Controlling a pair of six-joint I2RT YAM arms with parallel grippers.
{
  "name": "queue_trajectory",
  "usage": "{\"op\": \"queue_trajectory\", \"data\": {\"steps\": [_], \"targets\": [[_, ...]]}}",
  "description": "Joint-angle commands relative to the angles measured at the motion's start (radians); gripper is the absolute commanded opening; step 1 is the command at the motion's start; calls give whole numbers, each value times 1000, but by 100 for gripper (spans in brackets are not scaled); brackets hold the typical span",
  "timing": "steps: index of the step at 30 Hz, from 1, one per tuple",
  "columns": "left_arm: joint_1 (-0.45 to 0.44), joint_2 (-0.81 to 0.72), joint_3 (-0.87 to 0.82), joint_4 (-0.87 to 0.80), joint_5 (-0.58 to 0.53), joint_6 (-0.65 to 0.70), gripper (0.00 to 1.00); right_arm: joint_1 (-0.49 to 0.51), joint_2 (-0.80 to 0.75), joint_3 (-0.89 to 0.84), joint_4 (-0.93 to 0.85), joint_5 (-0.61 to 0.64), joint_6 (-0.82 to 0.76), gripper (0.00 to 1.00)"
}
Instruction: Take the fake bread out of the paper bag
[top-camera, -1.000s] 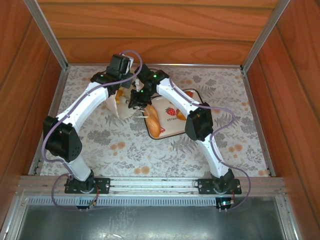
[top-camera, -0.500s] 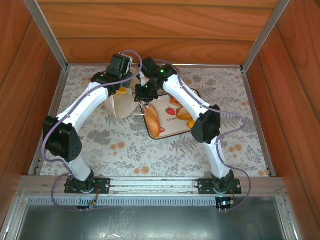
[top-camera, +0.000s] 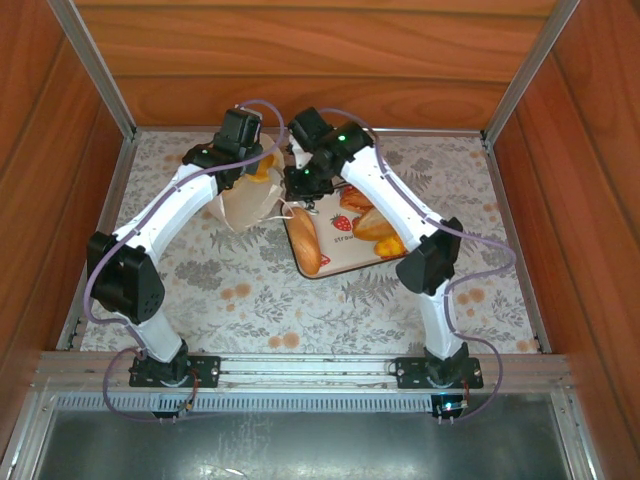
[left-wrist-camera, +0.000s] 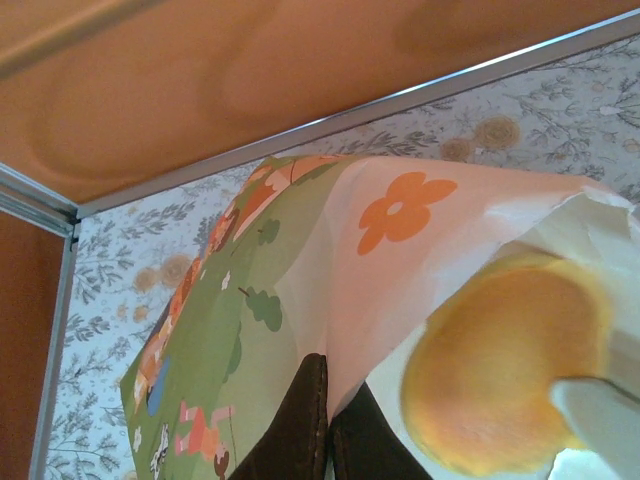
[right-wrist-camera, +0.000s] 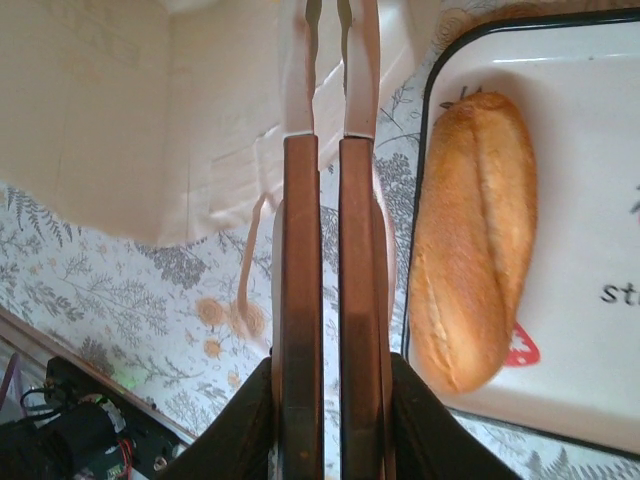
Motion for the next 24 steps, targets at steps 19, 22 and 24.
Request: {"op": "queue_trajectory", "data": {"steps": [19,22,24], "targets": [[7,30,63,-17,-64,3,0,-8,-474,-325,-90,200,-21,0],[6,18,57,-15,-52,-3,0,-18,-509,-377,-98,235,-14,0],[7,12,52,-15,-50,-7,0,-24,-524,-404,-101,261,-9,0]]}}
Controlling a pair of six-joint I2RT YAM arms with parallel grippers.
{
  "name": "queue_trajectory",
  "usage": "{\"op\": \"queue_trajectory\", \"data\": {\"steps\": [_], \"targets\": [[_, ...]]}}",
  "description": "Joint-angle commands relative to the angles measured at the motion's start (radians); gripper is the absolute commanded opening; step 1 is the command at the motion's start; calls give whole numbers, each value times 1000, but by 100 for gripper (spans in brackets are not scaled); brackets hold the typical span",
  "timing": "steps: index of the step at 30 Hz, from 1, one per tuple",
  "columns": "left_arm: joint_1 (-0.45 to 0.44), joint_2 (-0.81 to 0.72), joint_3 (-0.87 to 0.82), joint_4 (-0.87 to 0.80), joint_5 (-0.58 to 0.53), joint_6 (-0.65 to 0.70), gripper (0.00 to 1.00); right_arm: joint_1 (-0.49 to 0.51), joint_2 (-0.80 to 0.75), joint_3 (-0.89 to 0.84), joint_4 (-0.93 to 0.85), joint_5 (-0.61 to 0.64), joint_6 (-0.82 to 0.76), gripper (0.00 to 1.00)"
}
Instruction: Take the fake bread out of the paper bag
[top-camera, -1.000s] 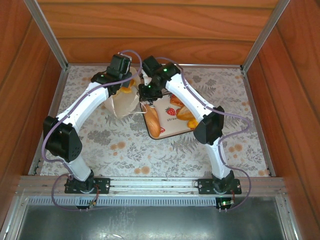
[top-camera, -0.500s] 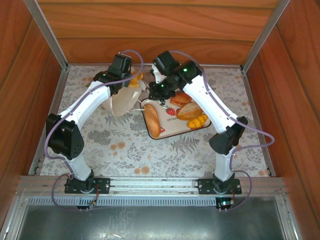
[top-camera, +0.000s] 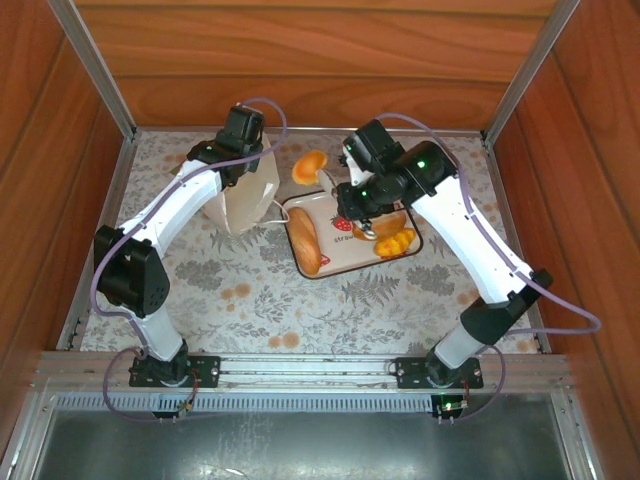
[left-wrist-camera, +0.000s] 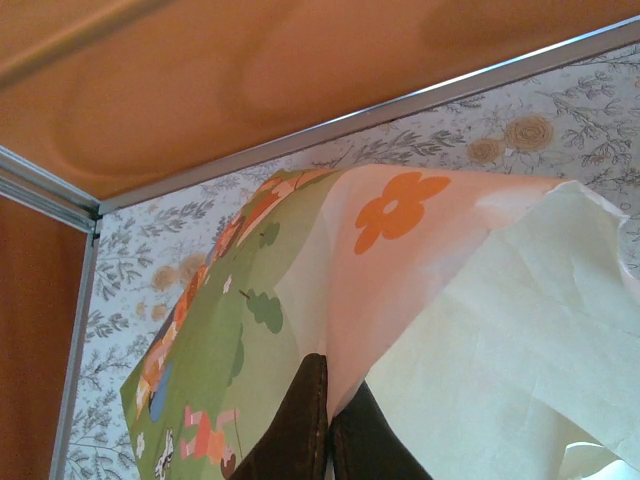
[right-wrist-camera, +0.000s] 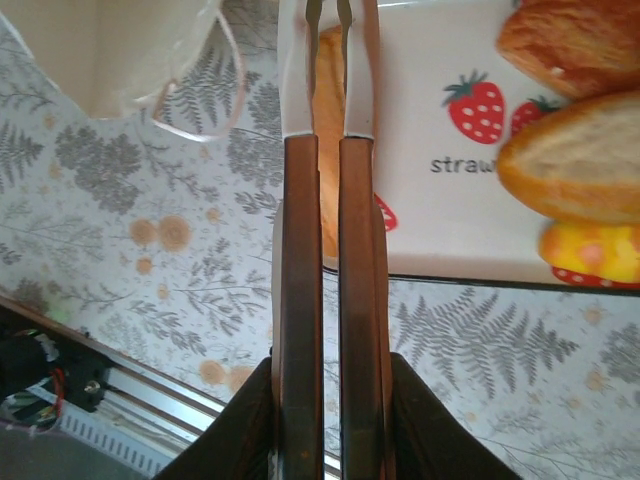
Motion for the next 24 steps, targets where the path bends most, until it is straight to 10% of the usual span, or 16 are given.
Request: {"op": "queue_trajectory", "data": {"steps": [1,24], "targets": [[6,-36,8,-8,-7,-10,0,-14,-30,-40,-14,86,16,0],[6,-33,0,-3,29,-88,0,12,128,-88,-250,336,57,1]]}}
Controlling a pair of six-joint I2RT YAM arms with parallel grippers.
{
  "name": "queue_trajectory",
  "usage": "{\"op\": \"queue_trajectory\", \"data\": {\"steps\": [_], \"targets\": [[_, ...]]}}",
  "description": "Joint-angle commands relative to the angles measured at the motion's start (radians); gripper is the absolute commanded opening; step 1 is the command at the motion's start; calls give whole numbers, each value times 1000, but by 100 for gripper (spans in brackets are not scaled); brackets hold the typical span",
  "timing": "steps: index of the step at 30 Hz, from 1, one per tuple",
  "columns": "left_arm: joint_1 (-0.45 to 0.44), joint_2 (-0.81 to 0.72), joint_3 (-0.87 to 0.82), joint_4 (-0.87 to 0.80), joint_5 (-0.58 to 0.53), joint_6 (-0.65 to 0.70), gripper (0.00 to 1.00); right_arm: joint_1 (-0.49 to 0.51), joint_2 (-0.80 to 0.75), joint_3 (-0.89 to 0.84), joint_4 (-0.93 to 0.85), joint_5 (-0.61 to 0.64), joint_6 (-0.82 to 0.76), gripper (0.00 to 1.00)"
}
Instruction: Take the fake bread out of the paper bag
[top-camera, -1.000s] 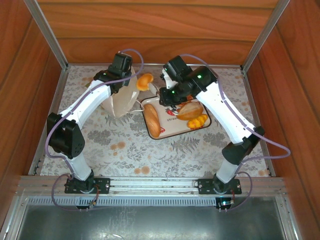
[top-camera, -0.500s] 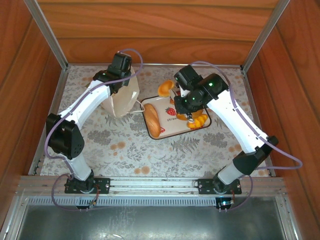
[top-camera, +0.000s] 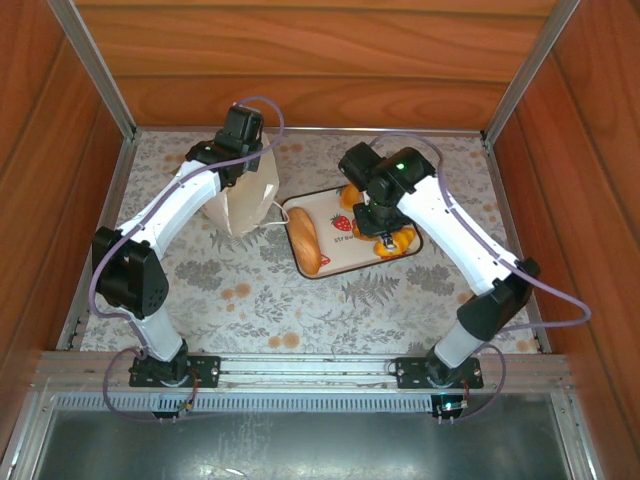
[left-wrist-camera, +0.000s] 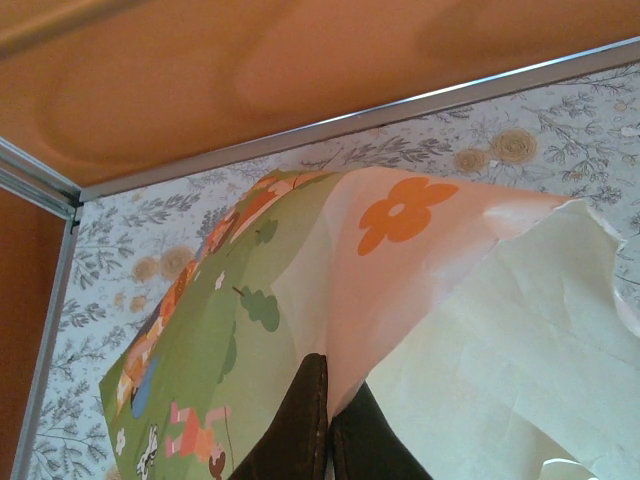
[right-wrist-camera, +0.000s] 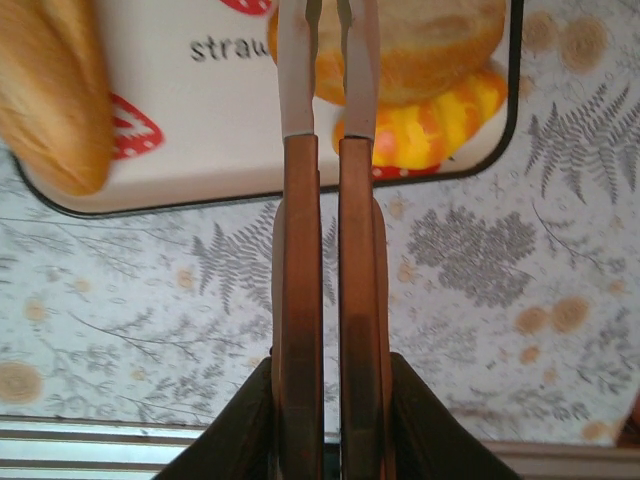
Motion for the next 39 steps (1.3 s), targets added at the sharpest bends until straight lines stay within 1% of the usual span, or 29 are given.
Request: {"op": "queue_trajectory", "data": {"steps": [1,6,9,13,18,25,31,35,39], "targets": [[5,-24,2,1,3,-21,0,21,59,40,-71,59,28,2],[5,-27,-6,2,-1,-18,0,34,120,50,-74,62,17,6],[6,-27,-12,4,-3,-18,0,36,142,52,-49,38,4,8],[5,-28,-16,4,-3,-20,0,39,170,60,-25,32,-10,15],[5,-31,-22,4,5,-26,0,40,224,110,-61,69,-7,17],[5,-34,-30,5,11,-29,0,40,292,150,-58,86,-24,20],[5,-34,-34,5,14,-26,0,40,342,183,-72,105,-24,28],[5,-31,-36,5,14,-27,0,41,347,197,-42,61,-37,37],[6,-32,-34,5,16,-27,0,41,342,192,-4,11,-48,42]]}}
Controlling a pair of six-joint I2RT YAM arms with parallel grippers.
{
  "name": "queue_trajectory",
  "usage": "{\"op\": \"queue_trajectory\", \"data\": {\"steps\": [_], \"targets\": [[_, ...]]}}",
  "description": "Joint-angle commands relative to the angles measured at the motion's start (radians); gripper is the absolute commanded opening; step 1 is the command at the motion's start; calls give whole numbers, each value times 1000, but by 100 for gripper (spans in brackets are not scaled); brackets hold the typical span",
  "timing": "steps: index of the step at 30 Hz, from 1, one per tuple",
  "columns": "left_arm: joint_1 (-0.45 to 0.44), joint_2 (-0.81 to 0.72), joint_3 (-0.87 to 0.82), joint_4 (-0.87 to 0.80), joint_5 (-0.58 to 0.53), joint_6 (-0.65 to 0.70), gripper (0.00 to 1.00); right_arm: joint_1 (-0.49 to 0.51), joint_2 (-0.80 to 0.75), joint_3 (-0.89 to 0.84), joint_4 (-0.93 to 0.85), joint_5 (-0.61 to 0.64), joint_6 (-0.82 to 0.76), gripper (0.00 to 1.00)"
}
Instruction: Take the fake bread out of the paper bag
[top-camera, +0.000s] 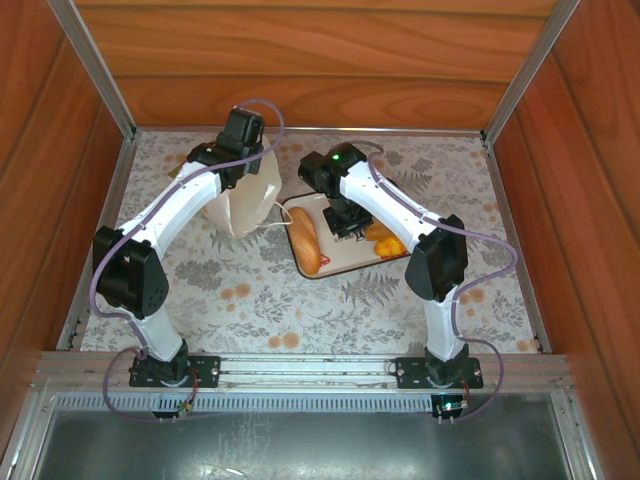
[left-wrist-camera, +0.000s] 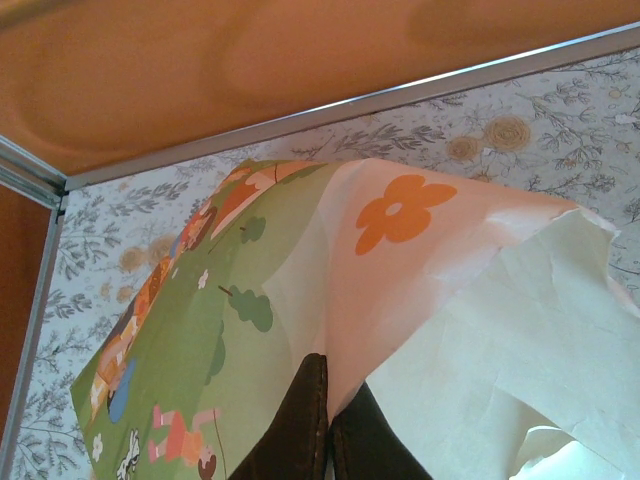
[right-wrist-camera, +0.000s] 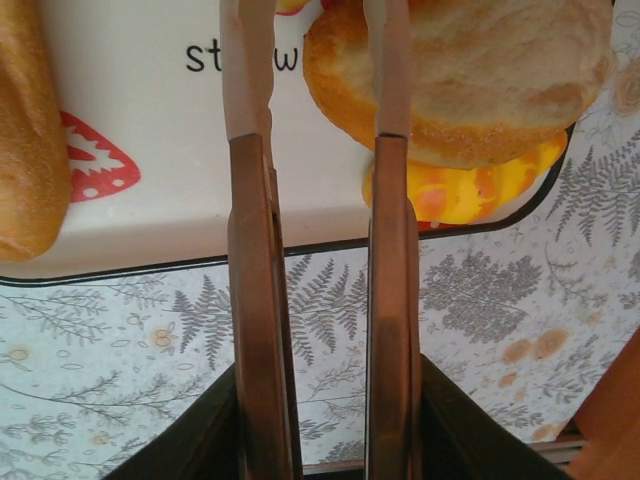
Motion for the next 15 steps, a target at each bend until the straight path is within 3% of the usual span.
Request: {"op": "queue_trajectory", "data": {"steps": [1,15], "targets": [[5,-30,-13,4,4,-10,0,8,-14,24,22,-39,-10,42],[5,-28,-10,4,12,-10,0,5,24,77,134,-134,-34,42]]}}
